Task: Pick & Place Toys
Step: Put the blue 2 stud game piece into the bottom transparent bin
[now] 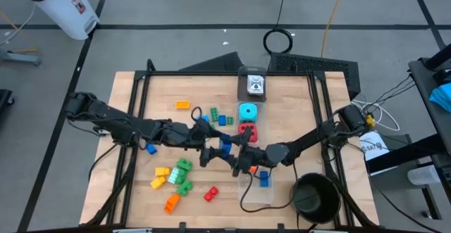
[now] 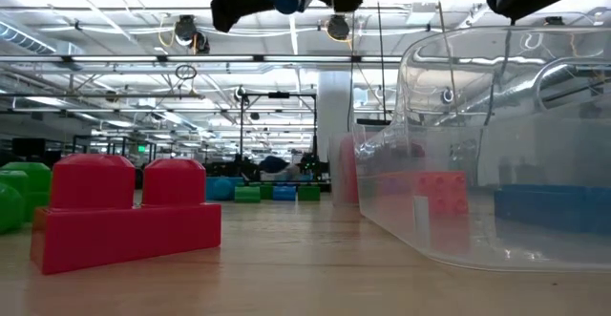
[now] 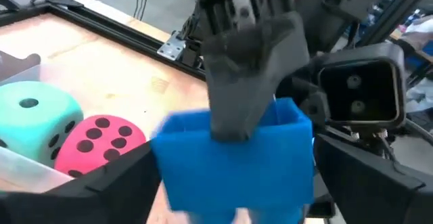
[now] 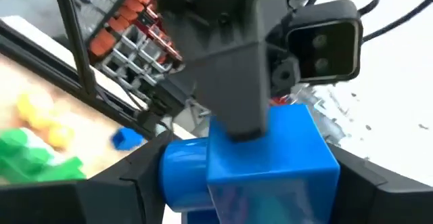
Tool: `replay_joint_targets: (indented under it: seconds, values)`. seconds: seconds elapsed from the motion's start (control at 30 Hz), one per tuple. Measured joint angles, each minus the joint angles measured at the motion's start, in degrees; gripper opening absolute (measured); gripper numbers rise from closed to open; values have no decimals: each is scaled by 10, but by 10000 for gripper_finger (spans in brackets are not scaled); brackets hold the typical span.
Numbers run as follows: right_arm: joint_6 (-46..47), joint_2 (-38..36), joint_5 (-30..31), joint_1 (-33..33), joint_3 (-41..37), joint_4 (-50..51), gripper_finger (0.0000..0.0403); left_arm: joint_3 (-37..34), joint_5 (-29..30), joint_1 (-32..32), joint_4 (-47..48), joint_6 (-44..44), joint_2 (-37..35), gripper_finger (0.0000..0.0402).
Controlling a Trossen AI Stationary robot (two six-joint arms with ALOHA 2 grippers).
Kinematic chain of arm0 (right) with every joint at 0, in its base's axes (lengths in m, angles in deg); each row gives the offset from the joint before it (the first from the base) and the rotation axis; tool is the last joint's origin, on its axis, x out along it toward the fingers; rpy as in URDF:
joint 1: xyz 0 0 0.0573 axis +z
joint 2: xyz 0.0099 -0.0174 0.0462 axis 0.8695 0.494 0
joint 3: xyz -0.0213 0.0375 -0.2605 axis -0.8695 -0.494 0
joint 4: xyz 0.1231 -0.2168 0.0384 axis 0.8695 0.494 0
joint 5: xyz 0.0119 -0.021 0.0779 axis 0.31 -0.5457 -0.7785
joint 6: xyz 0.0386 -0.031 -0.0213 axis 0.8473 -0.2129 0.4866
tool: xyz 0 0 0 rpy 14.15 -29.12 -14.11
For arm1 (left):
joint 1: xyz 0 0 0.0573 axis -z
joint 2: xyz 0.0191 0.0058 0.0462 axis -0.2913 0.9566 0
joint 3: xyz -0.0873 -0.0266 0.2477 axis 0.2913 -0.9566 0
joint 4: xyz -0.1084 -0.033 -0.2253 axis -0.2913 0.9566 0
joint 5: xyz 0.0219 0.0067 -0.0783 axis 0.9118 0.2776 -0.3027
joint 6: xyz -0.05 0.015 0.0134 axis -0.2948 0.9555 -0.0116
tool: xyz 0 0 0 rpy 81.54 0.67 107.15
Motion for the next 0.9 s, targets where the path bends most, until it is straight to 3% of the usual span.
replay_joint_targets:
  seconds: [0.2,0.43,0.67,0.83,0.9]
  values:
    - [101,5,-5,14,-2,108,250,3,1,-13,-21,21,-45,285]
    - [280,-89,-17,52,-2,360,245,3,2,-13,-3,127,-61,228]
    - [514,-200,-211,54,-20,583,242,2,12,-15,26,129,-34,200]
    - [540,-216,-253,54,-71,556,244,2,8,-24,26,116,-12,186]
    - [543,-216,-266,54,-89,546,276,2,8,-28,26,107,-6,181]
